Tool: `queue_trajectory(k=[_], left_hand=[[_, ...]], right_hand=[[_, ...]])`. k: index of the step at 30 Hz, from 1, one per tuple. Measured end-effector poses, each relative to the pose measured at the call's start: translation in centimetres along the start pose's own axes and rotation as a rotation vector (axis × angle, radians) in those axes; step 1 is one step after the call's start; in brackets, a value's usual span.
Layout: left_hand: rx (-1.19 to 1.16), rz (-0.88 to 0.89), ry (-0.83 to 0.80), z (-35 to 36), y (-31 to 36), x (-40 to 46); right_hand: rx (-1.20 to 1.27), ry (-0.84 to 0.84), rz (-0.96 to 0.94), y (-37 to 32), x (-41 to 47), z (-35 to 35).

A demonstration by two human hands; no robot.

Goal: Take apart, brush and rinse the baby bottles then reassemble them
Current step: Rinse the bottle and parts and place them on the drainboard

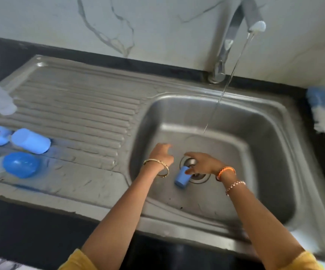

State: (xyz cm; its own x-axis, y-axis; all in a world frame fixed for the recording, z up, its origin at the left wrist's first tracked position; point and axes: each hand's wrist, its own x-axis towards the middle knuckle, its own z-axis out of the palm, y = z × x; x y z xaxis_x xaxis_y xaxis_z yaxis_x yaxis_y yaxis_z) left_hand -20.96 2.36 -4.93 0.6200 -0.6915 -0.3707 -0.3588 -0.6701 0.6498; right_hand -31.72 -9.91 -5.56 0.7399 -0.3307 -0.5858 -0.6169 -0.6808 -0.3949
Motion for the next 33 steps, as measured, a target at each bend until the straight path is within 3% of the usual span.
queue_trajectory(k=[5, 14, 19, 22, 24, 29, 33], left_hand=[[0.104, -0.144, 0.118, -0.5, -1.6, 1.4], [0.213, -0.127, 0.169, 0.4, -1.9, 2.3], [0.226, -0.042, 0.195, 0.7, -1.5, 2.9], [0.175, 0.009, 0.257, 0.8, -1.5, 3.2], [-0.007, 0.027, 0.307, 1.0, -1.0, 3.5], [-0.944, -0.077, 0.221, 1.4, 4.6, 4.4], [-1.204, 0.029, 0.024, 1.6, 9.3, 6.4]], right_hand=[[-0.138, 0.136, -0.121, -1.6, 4.6, 1.8], [-0.328, 0.362, -0.175, -4.7, 9.1, 6.2], [-0.078, 0.501, -0.204, -2.6, 7.8, 3.2], [0.136, 0.675, -0.093, -1.3, 6.3, -0.1], [0.258, 0.819, 0.001, -0.6, 4.9, -2.8], [0.295, 0.915, 0.032, 0.4, 1.6, -7.8], [0.26, 0.88, 0.0, 0.9, 0.1, -9.2]])
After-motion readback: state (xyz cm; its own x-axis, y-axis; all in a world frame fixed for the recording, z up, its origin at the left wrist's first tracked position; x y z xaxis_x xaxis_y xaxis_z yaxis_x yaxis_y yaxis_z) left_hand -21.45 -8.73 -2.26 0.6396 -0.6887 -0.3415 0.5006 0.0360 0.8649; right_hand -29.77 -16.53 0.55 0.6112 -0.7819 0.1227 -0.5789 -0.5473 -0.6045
